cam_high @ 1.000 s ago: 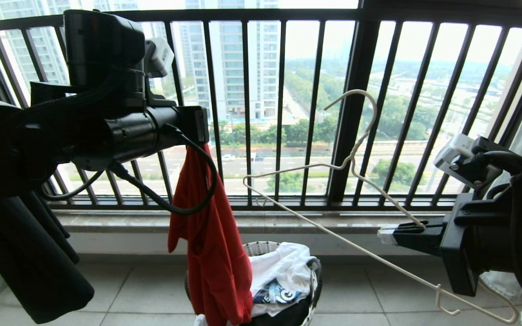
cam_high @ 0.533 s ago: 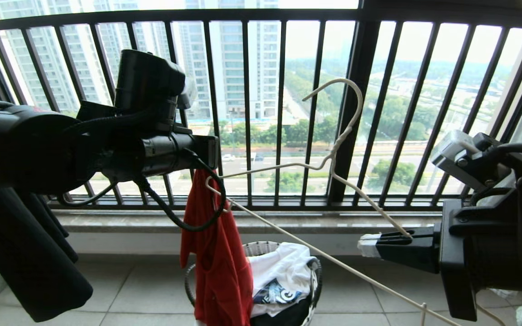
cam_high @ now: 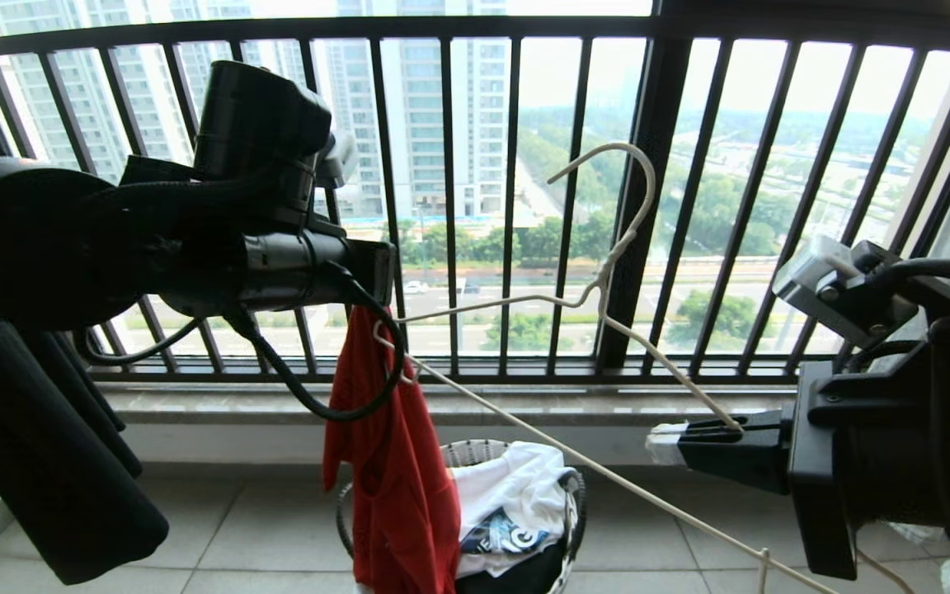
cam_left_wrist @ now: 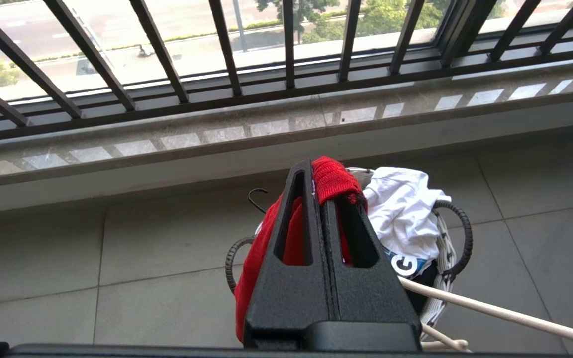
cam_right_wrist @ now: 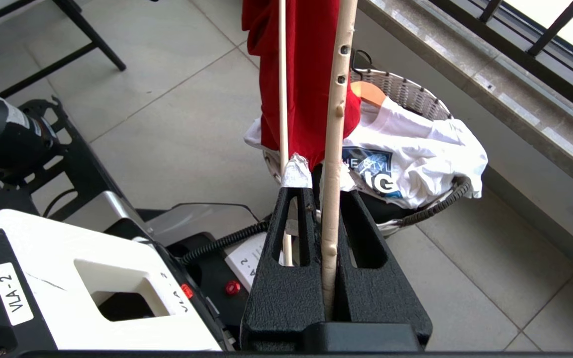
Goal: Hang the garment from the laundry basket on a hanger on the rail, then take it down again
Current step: Hang the clothes on the clothes rack
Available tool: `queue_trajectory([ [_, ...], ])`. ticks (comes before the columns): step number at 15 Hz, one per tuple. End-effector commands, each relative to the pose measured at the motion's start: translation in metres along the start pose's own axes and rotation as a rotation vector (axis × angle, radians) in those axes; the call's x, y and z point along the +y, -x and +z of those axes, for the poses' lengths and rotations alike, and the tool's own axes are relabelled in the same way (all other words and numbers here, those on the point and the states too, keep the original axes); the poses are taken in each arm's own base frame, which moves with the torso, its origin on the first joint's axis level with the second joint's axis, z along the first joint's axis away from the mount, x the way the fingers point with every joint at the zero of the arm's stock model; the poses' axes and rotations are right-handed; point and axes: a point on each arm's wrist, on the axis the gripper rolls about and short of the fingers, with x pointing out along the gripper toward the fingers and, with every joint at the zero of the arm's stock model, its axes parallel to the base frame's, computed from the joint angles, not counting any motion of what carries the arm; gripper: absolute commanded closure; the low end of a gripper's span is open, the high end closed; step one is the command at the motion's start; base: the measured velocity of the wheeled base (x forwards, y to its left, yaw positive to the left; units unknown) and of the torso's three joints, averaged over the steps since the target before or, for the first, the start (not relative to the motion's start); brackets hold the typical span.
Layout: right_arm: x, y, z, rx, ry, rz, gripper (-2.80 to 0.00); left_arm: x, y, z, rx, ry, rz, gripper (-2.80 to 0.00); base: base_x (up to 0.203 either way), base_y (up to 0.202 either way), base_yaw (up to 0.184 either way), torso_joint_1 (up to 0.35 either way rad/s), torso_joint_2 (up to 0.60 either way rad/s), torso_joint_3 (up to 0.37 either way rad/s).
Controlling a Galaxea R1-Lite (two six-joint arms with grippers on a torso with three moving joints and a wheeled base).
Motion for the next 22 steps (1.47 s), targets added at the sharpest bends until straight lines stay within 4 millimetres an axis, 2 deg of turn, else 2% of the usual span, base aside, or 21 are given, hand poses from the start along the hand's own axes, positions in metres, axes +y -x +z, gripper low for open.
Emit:
queue_trajectory([
  [1,-0.003,-0.009,-0.001,0.019,-0.007,-0.022,0.0,-0.002,0.015,0.002,-0.004,-0.002,-0.022,0.0,0.0,0.0,0.0,0.0,0.0,0.0],
  [3,-0.013,-0.01,0.0,0.001,-0.022,-0.081,0.0,-0.01,0.02,0.0,0.014,-0.019,-0.052,0.0,0.0,0.0,0.0,0.0,0.0,0.0],
  [7,-0.026,-0.005,0.002,-0.016,-0.018,-0.144,0.0,-0.011,0.02,-0.001,0.017,-0.03,-0.049,0.0,0.0,0.0,0.0,0.0,0.0,0.0],
  [9,-0.026,0.001,0.001,-0.023,0.002,-0.152,0.0,-0.011,0.02,-0.001,0.016,-0.042,-0.051,0.0,0.0,0.0,0.0,0.0,0.0,0.0],
  [13,-0.026,-0.002,-0.007,0.01,0.049,-0.147,0.0,-0.023,0.023,-0.002,0.049,-0.103,-0.089,0.0,0.0,0.0,0.0,0.0,0.0,0.0],
  [17,-0.026,-0.002,-0.013,0.029,0.094,-0.142,0.0,-0.03,0.014,0.003,0.11,-0.139,-0.09,0.0,0.0,0.0,0.0,0.0,0.0,0.0],
  [22,-0.024,0.001,-0.017,0.033,0.138,-0.104,0.0,-0.034,0.019,0.012,0.159,-0.202,-0.239,0.0,0.0,0.0,0.0,0.0,0.0,0.0],
])
